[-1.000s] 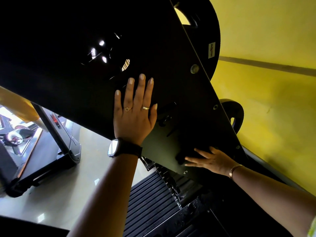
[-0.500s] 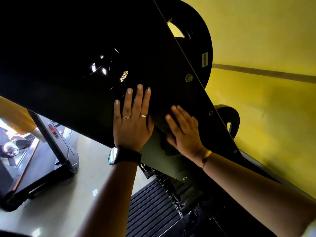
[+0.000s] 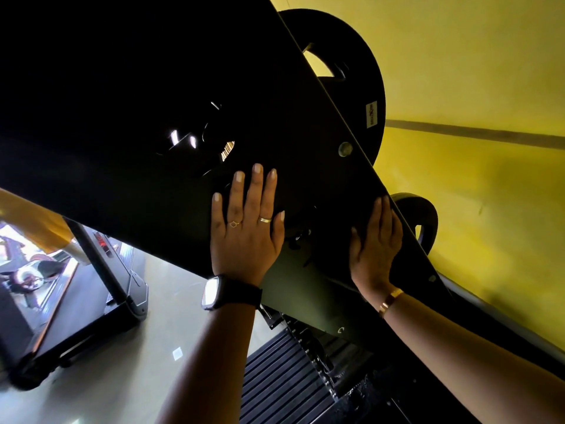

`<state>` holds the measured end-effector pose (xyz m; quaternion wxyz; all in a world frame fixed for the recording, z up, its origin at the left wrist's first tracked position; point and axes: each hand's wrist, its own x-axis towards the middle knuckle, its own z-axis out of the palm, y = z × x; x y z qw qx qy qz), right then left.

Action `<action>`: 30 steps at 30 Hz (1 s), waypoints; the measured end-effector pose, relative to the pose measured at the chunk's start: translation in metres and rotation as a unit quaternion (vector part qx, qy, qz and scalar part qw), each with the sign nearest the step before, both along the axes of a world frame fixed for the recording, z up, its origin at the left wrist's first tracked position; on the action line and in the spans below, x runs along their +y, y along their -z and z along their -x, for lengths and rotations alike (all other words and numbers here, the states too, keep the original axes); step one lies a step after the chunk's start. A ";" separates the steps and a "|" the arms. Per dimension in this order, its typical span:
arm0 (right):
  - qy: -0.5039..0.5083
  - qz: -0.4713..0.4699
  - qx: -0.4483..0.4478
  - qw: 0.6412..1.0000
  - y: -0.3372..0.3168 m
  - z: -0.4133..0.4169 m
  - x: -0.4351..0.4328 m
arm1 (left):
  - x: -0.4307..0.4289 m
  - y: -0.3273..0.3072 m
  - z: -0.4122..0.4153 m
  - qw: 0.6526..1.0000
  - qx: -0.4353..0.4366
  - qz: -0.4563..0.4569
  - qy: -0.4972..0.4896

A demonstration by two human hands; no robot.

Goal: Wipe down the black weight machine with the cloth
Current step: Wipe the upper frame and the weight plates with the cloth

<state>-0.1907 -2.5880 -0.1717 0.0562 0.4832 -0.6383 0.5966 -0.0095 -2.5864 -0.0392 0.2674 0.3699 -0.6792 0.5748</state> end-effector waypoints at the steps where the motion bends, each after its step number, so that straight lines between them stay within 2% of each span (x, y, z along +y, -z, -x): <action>1: 0.005 0.018 -0.003 1.000 -0.020 -0.004 -0.002 | 0.000 0.000 0.000 1.000 0.001 0.002 0.001; 6: 0.025 0.068 0.050 0.996 -0.082 -0.014 -0.004 | -0.001 0.002 0.001 1.000 0.003 0.007 0.004; 9: 0.038 0.053 0.109 0.992 -0.078 -0.009 -0.008 | -0.001 0.003 0.000 1.000 0.011 0.011 0.010; 12: 0.036 0.046 0.097 0.994 -0.051 0.005 -0.015 | -0.001 0.003 0.000 1.000 0.015 0.004 0.014; 15: 0.028 0.018 0.018 0.999 -0.021 0.012 -0.016 | -0.001 0.002 0.001 1.000 0.013 0.005 0.010; 18: 0.002 -0.031 -0.137 0.990 -0.002 0.015 -0.013 | 0.000 0.003 0.002 1.000 0.010 0.006 0.007; 21: 0.009 -0.054 -0.312 0.949 0.012 0.025 -0.011 | -0.001 0.002 0.001 1.000 0.008 0.007 0.003; 25: 0.046 -0.130 -0.483 0.865 0.015 0.032 -0.016 | 0.000 0.001 0.001 1.000 0.008 0.004 0.003; 28: 0.047 -0.170 -0.546 0.819 -0.013 0.031 -0.016 | 0.000 0.001 0.001 1.000 0.010 0.002 0.003; 30: 0.028 -0.165 -0.521 0.837 -0.042 0.022 -0.010 | 0.000 0.001 0.002 1.000 0.012 0.000 0.005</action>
